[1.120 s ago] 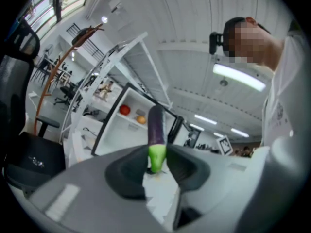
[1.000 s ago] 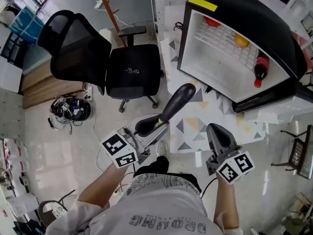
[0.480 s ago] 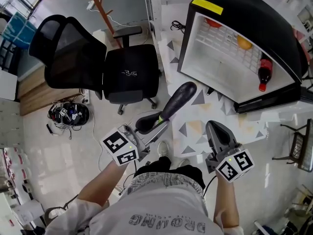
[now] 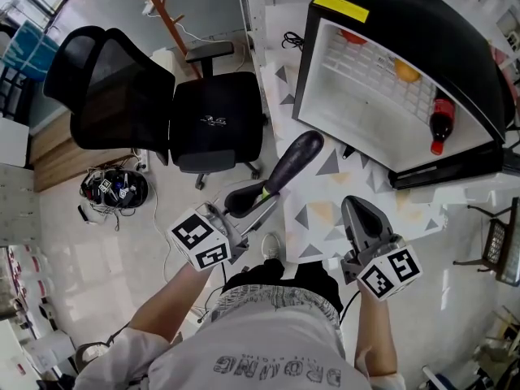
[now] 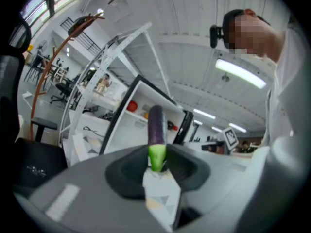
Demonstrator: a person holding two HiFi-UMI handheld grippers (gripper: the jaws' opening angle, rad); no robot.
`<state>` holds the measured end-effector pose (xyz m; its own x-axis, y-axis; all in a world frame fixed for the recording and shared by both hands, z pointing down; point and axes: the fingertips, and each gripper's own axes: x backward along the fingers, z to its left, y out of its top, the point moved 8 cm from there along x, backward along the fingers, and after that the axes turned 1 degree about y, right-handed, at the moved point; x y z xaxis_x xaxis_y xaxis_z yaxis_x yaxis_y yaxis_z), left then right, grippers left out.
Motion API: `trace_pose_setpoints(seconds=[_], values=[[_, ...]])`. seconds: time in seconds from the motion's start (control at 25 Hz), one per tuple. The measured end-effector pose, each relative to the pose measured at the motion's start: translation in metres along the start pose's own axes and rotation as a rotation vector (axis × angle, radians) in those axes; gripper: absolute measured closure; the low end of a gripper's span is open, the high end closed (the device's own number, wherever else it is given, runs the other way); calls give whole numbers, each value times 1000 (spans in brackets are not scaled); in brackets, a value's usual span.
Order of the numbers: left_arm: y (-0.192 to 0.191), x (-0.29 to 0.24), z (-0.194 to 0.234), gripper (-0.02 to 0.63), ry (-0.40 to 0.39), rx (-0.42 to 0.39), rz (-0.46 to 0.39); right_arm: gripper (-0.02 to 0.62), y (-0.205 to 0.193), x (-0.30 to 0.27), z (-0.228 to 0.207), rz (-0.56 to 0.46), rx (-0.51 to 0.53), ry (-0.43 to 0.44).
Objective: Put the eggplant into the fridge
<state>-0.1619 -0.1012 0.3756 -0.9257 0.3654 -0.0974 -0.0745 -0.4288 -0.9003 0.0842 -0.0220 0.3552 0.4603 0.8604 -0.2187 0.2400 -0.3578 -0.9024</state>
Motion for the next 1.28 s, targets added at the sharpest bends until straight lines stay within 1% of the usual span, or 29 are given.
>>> trace_pose_setpoints(seconds=[0.24, 0.52, 0.8, 1.08, 1.28], values=[[-5, -29, 2, 486, 40, -9, 15, 592, 4, -3, -22, 1, 4, 21], [-15, -70, 7, 486, 102, -29, 46, 592, 11, -2, -59, -11, -12, 31], [-25, -111, 12, 486, 163, -39, 58, 592, 18, -4, -96, 7, -3, 60], [-32, -148, 24, 486, 219, -76, 74, 592, 20, -10, -127, 24, 6, 101], [-33, -175, 34, 486, 237, -104, 82, 592, 19, -20, -139, 21, 19, 119]])
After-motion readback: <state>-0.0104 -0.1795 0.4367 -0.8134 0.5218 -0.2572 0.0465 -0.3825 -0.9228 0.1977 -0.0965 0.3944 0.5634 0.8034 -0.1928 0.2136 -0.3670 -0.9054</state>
